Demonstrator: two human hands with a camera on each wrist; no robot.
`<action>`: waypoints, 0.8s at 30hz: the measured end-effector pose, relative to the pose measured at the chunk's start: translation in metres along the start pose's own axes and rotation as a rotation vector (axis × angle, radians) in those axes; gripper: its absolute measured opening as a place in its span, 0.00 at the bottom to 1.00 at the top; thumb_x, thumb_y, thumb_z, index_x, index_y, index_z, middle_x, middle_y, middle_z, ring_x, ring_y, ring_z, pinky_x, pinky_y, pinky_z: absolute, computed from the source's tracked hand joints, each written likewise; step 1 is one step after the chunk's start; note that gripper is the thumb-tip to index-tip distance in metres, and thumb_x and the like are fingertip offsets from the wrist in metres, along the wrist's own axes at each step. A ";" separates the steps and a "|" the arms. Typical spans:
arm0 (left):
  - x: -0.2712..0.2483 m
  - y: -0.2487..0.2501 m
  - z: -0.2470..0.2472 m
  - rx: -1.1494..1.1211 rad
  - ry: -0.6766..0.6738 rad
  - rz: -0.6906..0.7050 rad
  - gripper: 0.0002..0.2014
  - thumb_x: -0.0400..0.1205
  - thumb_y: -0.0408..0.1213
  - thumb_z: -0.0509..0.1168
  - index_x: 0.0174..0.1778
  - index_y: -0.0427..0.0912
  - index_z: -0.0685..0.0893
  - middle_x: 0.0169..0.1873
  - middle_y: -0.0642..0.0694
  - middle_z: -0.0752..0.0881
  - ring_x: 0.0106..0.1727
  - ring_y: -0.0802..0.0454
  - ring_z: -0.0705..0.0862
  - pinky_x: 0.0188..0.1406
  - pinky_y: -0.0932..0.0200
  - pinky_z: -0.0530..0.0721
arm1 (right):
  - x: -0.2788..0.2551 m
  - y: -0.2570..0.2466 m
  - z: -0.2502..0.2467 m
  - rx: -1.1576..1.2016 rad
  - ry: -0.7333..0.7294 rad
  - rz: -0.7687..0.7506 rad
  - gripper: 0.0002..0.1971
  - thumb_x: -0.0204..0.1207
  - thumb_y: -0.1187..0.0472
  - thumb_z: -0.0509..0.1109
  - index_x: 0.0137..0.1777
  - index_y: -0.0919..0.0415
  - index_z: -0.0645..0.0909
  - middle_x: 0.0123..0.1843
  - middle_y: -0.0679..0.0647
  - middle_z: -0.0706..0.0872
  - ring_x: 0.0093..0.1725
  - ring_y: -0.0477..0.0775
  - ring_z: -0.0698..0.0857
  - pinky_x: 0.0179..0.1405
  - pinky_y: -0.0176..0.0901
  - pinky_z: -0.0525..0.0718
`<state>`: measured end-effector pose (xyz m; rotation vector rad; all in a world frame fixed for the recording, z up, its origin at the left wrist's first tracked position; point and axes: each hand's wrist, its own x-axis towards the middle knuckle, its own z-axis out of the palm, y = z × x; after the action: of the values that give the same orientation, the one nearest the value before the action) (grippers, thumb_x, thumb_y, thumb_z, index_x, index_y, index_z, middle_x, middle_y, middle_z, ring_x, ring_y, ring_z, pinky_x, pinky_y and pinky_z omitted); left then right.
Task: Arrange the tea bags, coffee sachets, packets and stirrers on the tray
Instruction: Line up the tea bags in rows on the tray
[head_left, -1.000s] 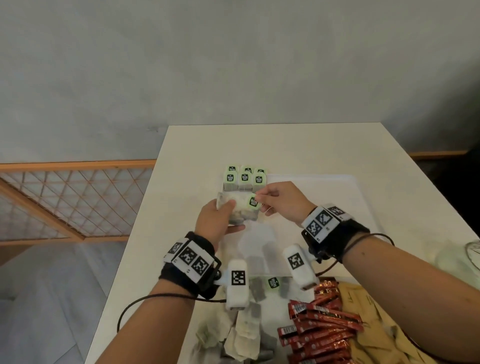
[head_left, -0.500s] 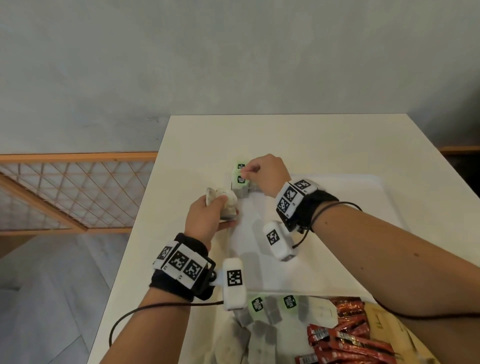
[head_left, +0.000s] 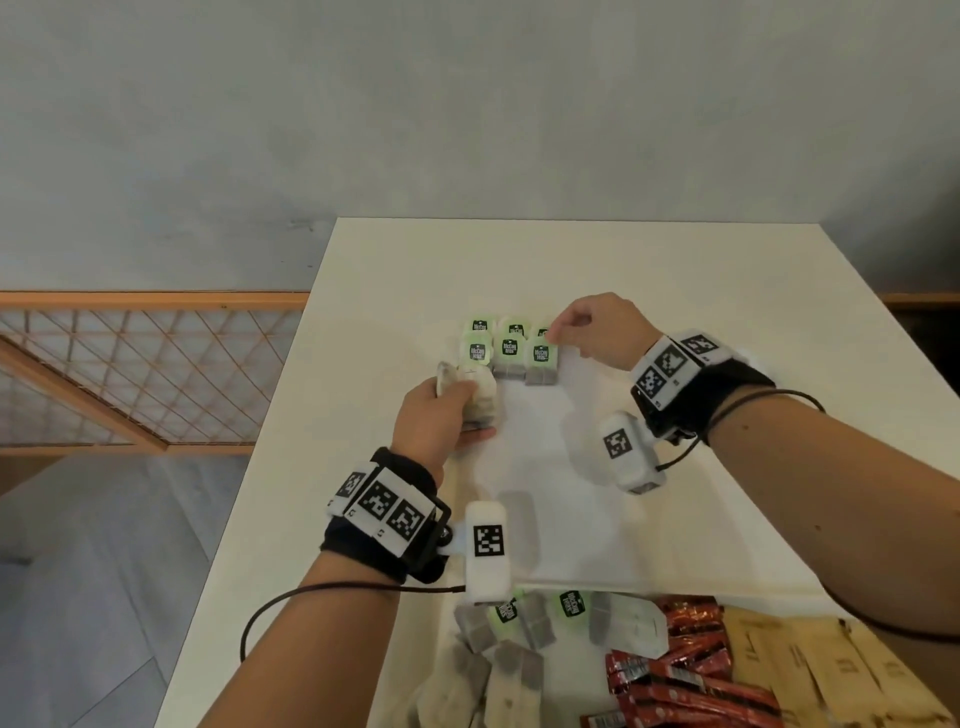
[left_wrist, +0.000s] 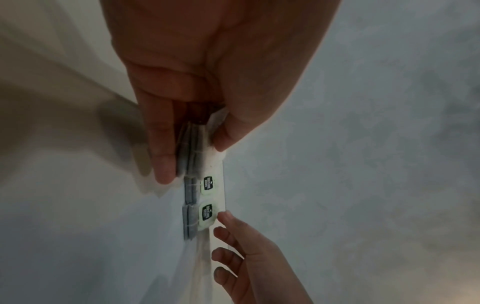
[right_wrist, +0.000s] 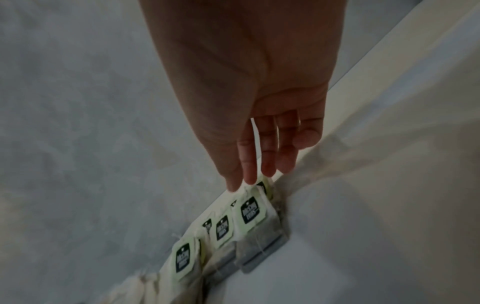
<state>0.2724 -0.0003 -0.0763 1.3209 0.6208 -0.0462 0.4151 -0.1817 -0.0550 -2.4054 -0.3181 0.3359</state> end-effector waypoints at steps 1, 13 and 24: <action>0.000 0.000 0.003 0.005 -0.004 0.002 0.07 0.85 0.34 0.61 0.53 0.38 0.85 0.53 0.30 0.88 0.44 0.42 0.90 0.40 0.51 0.91 | -0.003 0.001 0.002 -0.006 -0.023 -0.005 0.07 0.71 0.52 0.78 0.45 0.54 0.88 0.44 0.47 0.88 0.40 0.45 0.82 0.43 0.37 0.80; 0.001 -0.006 0.004 -0.047 -0.061 -0.034 0.12 0.85 0.29 0.63 0.63 0.31 0.82 0.53 0.30 0.88 0.45 0.43 0.91 0.47 0.50 0.92 | 0.001 -0.001 0.013 -0.095 -0.040 -0.008 0.07 0.73 0.55 0.78 0.43 0.57 0.86 0.41 0.46 0.83 0.50 0.52 0.84 0.49 0.42 0.79; -0.025 -0.002 0.017 -0.071 -0.126 0.038 0.14 0.81 0.27 0.68 0.63 0.34 0.83 0.53 0.34 0.90 0.45 0.44 0.91 0.42 0.53 0.91 | -0.059 -0.020 0.006 0.273 0.029 -0.127 0.05 0.71 0.53 0.79 0.43 0.51 0.89 0.37 0.46 0.87 0.31 0.40 0.81 0.38 0.35 0.79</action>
<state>0.2578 -0.0240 -0.0647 1.2502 0.4862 -0.0747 0.3554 -0.1814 -0.0371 -2.1098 -0.3838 0.2676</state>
